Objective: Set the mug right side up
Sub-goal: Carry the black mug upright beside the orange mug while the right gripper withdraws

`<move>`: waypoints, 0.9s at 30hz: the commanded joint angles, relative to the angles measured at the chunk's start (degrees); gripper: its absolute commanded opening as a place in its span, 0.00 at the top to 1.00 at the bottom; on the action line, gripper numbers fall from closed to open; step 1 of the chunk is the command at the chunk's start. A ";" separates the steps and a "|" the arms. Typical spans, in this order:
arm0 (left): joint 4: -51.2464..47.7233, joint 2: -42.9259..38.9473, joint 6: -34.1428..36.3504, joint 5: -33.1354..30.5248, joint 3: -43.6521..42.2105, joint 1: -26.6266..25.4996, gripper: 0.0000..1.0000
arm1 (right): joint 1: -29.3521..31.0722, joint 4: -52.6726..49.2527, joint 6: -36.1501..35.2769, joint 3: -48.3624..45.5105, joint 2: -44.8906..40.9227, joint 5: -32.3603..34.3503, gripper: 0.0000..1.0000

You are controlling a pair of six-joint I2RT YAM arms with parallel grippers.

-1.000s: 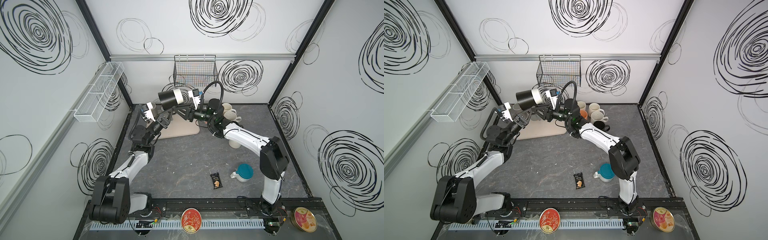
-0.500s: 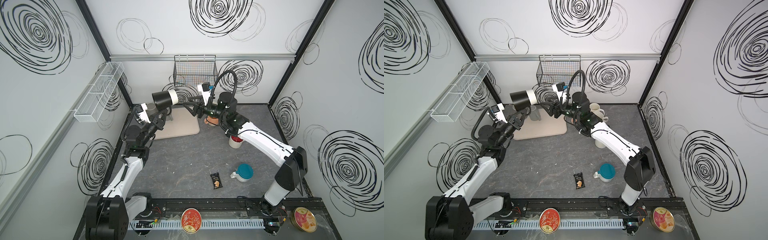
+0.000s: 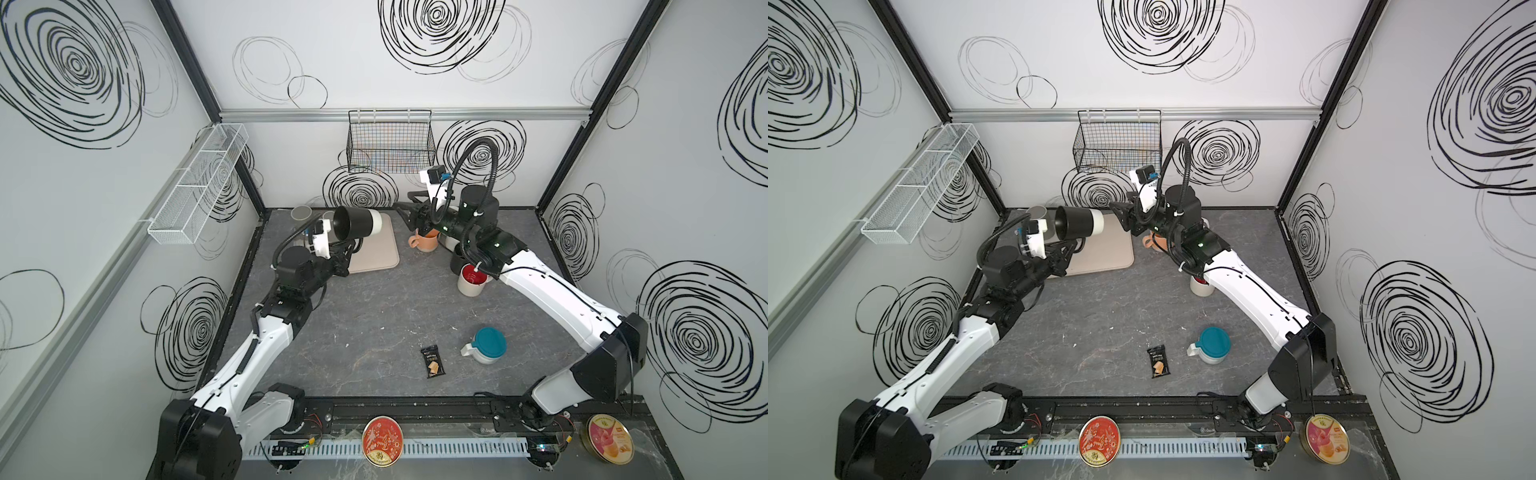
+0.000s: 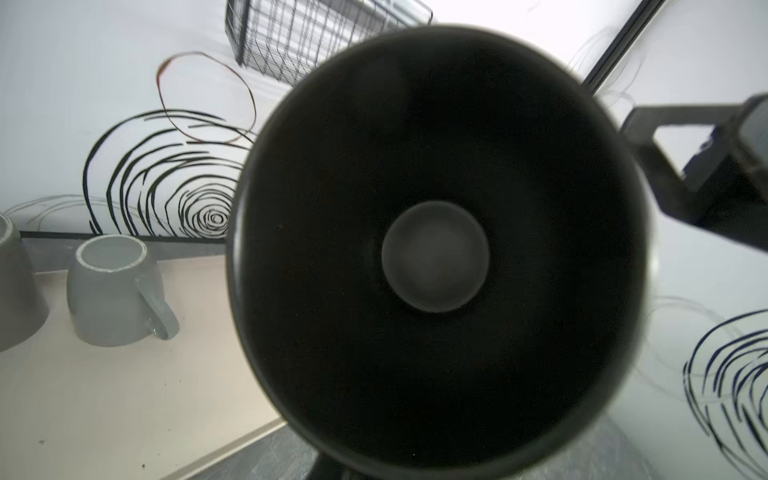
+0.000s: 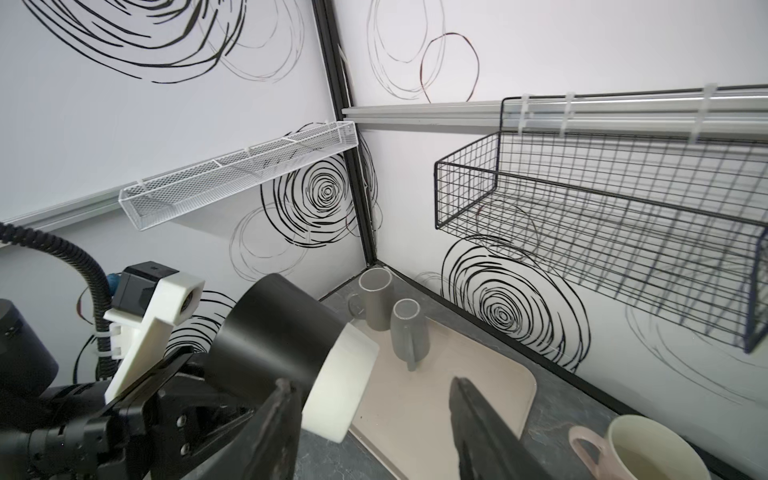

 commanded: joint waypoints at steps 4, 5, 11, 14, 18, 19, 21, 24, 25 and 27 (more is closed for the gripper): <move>-1.09 4.27 12.16 -7.06 9.37 -7.37 1.00 | -3.13 -2.39 -0.53 -4.37 -5.39 3.35 0.39; -2.17 5.31 13.50 -7.72 10.55 -8.56 1.00 | -3.68 -2.47 -0.27 -5.08 -6.11 3.61 0.39; -8.66 12.87 21.28 -10.68 18.39 -14.60 1.00 | -6.75 -4.52 -0.32 -7.37 -9.11 5.44 0.39; -11.91 17.17 24.95 -11.96 22.49 -17.10 1.00 | -8.51 -5.71 0.22 -8.57 -10.38 7.52 0.38; -15.29 22.51 28.95 -13.40 27.30 -19.72 1.00 | -12.07 -5.89 2.63 -11.71 -12.78 8.46 0.38; -15.93 23.88 29.74 -13.79 28.23 -20.16 1.00 | -12.98 -5.92 3.40 -12.56 -13.36 8.40 0.38; -17.73 26.79 31.36 -14.48 30.81 -21.21 1.00 | -15.21 -5.90 4.77 -14.49 -14.73 8.11 0.38; -19.72 30.75 33.39 -14.69 34.36 -22.24 1.00 | -17.80 -6.40 5.46 -16.75 -16.35 8.03 0.38; -20.09 32.02 33.78 -14.70 35.35 -22.46 1.00 | -18.51 -6.57 5.55 -17.36 -16.72 8.03 0.38; -21.03 34.81 34.52 -14.67 37.76 -22.76 1.00 | -19.90 -6.95 5.77 -18.66 -17.56 7.95 0.38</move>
